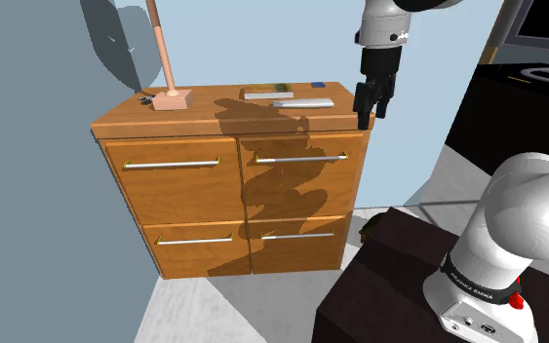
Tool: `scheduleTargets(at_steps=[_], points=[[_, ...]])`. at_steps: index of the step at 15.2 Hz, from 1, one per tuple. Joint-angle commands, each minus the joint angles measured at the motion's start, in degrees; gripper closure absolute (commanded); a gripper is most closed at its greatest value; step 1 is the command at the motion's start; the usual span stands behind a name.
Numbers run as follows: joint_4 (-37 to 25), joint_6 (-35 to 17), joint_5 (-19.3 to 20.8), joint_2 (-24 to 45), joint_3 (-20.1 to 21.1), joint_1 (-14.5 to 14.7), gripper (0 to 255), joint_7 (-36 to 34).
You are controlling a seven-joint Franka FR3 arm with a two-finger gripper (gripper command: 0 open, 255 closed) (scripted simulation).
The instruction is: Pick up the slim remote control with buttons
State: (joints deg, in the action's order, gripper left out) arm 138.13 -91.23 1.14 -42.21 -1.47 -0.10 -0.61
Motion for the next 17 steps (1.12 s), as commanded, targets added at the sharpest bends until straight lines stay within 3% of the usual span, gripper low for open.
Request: scheduleTargets(at_steps=[1,9,17], points=[[0.00,0.00,0.00,0.00,0.00,0.00,0,0.00],[-9.59,-6.40,4.73,14.21,-8.70,1.59,0,19.51],[-24.55,-9.97,3.32,31.08,-14.90,3.66,0,38.77]])
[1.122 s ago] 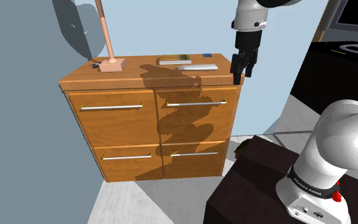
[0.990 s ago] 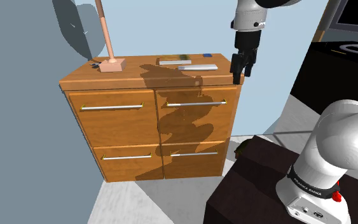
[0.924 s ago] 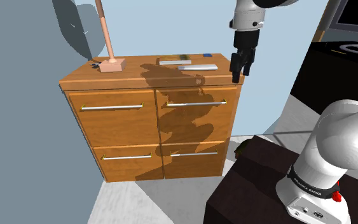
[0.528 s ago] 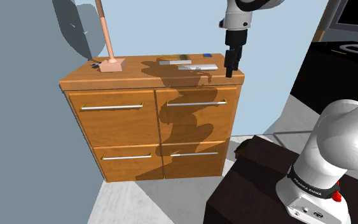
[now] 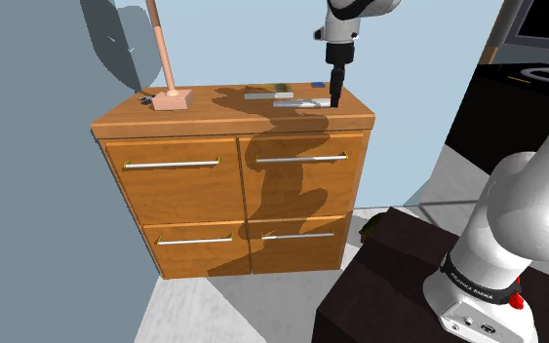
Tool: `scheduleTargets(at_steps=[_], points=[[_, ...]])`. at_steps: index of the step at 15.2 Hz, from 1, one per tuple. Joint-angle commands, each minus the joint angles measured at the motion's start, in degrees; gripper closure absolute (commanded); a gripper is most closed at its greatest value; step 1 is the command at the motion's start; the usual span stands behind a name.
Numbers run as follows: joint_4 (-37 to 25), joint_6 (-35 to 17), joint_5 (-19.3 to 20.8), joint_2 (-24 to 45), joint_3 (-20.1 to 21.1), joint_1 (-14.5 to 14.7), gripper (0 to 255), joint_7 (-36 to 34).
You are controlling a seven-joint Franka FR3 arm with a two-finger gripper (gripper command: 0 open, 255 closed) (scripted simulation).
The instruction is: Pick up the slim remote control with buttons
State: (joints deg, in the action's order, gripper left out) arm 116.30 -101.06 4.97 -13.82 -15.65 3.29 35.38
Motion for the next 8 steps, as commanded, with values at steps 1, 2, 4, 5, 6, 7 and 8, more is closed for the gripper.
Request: scheduleTargets(at_steps=[1,2,4,5,6,7,8], points=[[-4.97,-0.29,-1.09,4.94,-1.25,0.40,0,5.17],[-7.30,-0.35,-1.74,7.21,-1.71,0.49,0,7.55],[-12.25,-0.22,-3.22,11.84,-2.41,0.46,0,12.24],[-14.88,-0.01,-4.03,14.20,-2.66,0.37,0,14.53],[-17.61,0.28,-4.87,16.58,-2.84,0.21,0,16.78],[-20.47,0.68,-5.73,19.00,-2.92,-0.02,0,18.98],[-23.45,1.17,-6.60,21.44,-2.91,-0.34,0,21.11]])
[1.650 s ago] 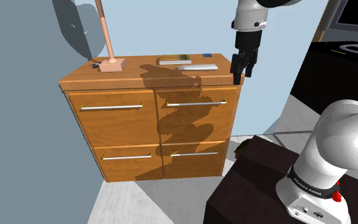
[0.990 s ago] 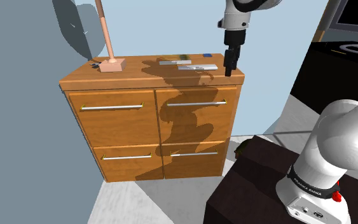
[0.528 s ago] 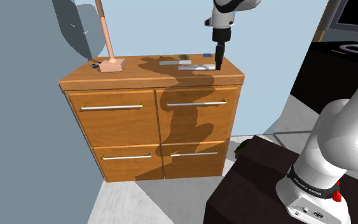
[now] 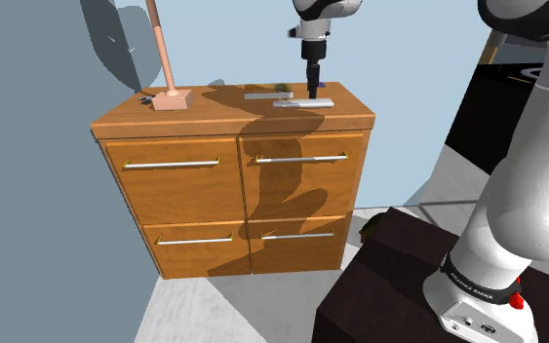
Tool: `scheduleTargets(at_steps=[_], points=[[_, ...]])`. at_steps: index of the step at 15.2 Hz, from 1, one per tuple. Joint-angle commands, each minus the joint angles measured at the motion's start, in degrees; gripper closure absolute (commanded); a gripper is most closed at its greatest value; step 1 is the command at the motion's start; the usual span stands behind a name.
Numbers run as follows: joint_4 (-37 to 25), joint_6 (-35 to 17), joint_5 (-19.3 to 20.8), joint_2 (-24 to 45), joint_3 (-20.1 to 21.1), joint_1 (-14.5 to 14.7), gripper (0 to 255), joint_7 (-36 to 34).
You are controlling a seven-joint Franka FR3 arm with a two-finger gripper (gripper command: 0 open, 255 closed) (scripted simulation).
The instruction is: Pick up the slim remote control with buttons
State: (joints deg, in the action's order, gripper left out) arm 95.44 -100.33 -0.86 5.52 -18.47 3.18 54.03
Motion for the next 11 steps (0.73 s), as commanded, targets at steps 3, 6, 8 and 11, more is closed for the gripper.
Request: scheduleTargets(at_steps=[3,6,8,11], points=[[-9.85,1.96,-2.67,7.73,0.28,-1.25,0,7.00],[-7.33,-0.42,-2.62,7.58,0.38,-1.17,0,6.98],[-5.75,-1.97,-2.63,7.55,0.41,-1.11,0,6.98],[-3.82,-3.93,-2.66,7.60,0.45,-1.05,0,7.01]])
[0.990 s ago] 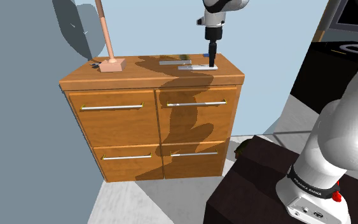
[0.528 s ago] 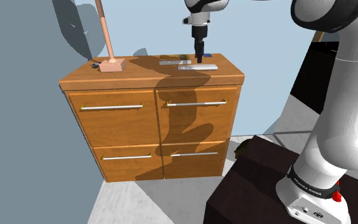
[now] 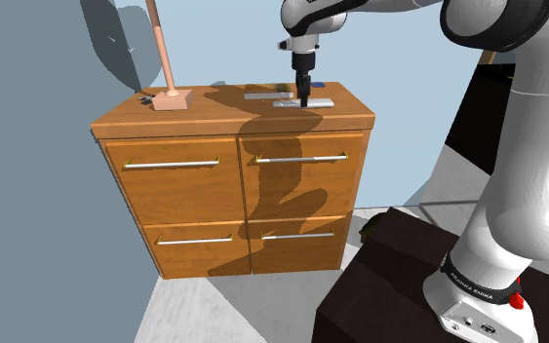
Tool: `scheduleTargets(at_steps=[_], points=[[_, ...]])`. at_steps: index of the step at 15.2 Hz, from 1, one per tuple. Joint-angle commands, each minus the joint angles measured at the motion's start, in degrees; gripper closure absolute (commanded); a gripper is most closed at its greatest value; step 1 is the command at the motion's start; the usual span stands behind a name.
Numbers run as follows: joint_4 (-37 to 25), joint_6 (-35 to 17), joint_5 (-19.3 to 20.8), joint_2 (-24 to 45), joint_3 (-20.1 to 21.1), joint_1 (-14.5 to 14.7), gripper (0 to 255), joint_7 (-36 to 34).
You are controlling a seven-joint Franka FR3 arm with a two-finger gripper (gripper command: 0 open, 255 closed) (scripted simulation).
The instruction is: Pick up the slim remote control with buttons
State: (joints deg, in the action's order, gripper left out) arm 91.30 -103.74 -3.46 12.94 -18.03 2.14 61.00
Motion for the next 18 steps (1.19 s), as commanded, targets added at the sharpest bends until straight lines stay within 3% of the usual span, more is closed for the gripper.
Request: scheduleTargets(at_steps=[1,2,11,18], points=[[0.30,-0.52,-0.07,0.19,0.01,-0.01,0,0.04],[0.59,-0.62,-0.01,-0.01,0.02,0.03,255,0.00],[0.30,-0.52,-0.07,0.19,0.01,-0.01,255,0.04],[-5.21,4.91,-0.05,0.27,-0.09,-0.22,255,0.02]])
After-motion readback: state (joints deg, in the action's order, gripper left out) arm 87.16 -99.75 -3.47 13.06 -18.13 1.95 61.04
